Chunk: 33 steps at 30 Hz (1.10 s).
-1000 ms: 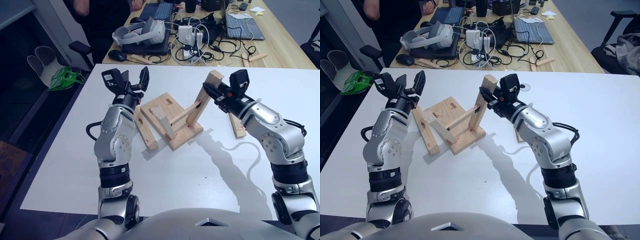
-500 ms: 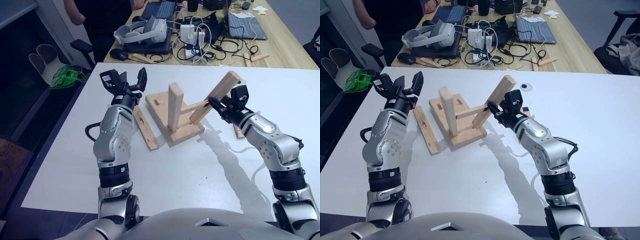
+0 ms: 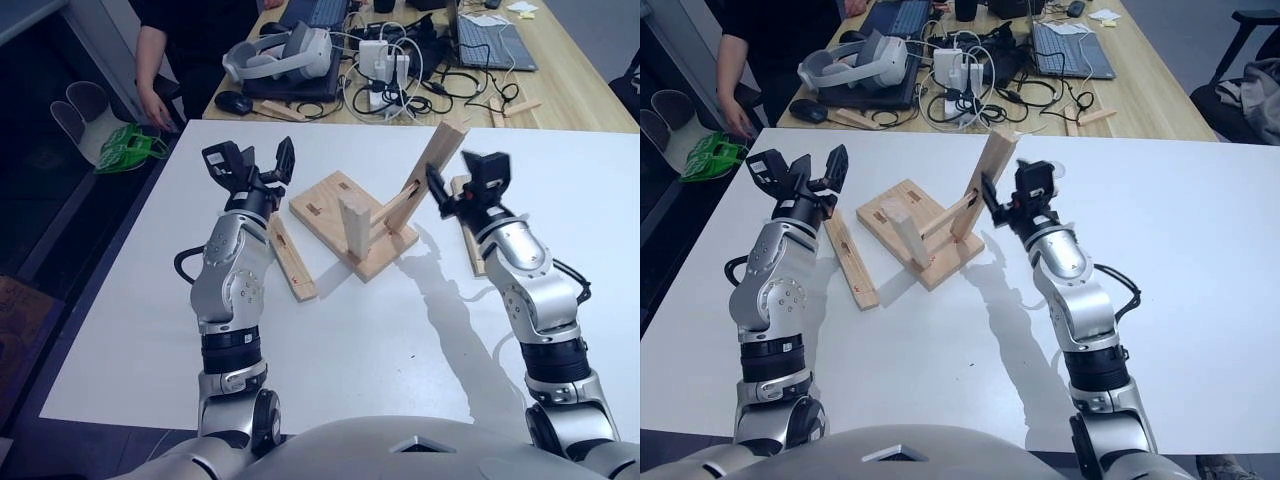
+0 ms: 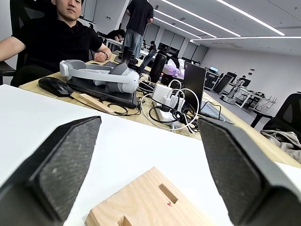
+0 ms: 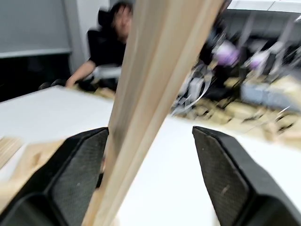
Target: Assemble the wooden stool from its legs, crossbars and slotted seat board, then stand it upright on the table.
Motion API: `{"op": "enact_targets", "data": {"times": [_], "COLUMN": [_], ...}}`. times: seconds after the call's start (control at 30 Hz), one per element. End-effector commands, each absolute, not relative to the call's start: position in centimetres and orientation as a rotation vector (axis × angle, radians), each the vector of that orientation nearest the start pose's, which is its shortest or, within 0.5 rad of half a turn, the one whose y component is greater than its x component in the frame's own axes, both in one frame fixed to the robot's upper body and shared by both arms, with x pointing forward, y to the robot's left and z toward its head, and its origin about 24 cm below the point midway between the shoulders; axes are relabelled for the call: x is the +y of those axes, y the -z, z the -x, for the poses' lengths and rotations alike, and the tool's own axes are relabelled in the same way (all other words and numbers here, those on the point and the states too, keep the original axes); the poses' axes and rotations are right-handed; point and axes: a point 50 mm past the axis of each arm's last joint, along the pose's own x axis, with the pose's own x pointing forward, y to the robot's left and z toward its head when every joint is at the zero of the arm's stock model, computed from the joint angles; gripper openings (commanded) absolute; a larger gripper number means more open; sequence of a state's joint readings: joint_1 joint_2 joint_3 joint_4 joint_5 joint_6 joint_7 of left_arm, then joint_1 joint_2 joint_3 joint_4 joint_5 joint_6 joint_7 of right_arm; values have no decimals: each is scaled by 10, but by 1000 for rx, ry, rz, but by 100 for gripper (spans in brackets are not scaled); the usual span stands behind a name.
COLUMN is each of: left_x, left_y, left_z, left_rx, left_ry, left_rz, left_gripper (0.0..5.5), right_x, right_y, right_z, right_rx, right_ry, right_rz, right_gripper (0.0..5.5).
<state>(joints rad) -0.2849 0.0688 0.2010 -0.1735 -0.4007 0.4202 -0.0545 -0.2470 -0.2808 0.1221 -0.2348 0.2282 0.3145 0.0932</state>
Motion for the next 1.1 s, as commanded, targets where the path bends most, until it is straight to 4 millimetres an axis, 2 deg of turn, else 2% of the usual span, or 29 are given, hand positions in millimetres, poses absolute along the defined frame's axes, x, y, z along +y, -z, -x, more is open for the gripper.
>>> {"op": "enact_targets", "data": {"times": [0.03,0.13,0.2,0.3,0.33,0.4,0.43,0.47,0.5,0.57,0.63,0.77,1.0,1.03,1.1], "left_x": [171,171,172,172,171,169,168,166,165,165,166,167,165,163,145], "left_y": [-121,-121,-121,-122,-122,-125,-128,-131,-133,-132,-127,-121,-124,-124,-121], "left_z": [-297,-297,-296,-296,-296,-296,-297,-298,-298,-299,-298,-296,-303,-303,-301], "left_rx": [-62,-65,-72,-77,-77,-82,-86,-93,-99,-99,-86,-67,-115,-119,-106], "left_ry": [95,99,92,92,95,99,103,109,112,117,118,116,134,137,184], "left_rz": [327,321,316,313,312,313,316,319,320,307,297,292,205,204,229], "left_gripper": [379,379,379,379,379,379,379,379,379,379,379,379,379,379,379], "right_x": [-130,-119,-107,-99,-98,-97,-96,-93,-90,-85,-83,-86,-76,-75,-79], "right_y": [-164,-183,-185,-134,-117,-66,-49,-40,-39,-52,-73,-103,-153,-157,-167], "right_z": [-285,-278,-275,-272,-270,-258,-252,-251,-254,-261,-266,-267,-273,-273,-277], "right_rx": [-328,-436,-426,-161,-43,404,573,660,671,579,409,185,-32,-50,-97], "right_ry": [-312,-356,-445,-586,-614,-678,-678,-664,-652,-655,-677,-685,-723,-720,-674], "right_rz": [129,176,203,267,242,22,-100,-182,-220,-226,-227,-256,-365,-374,-400], "right_gripper": [329,329,312,269,255,216,200,178,159,131,99,30,25,25,25]}}
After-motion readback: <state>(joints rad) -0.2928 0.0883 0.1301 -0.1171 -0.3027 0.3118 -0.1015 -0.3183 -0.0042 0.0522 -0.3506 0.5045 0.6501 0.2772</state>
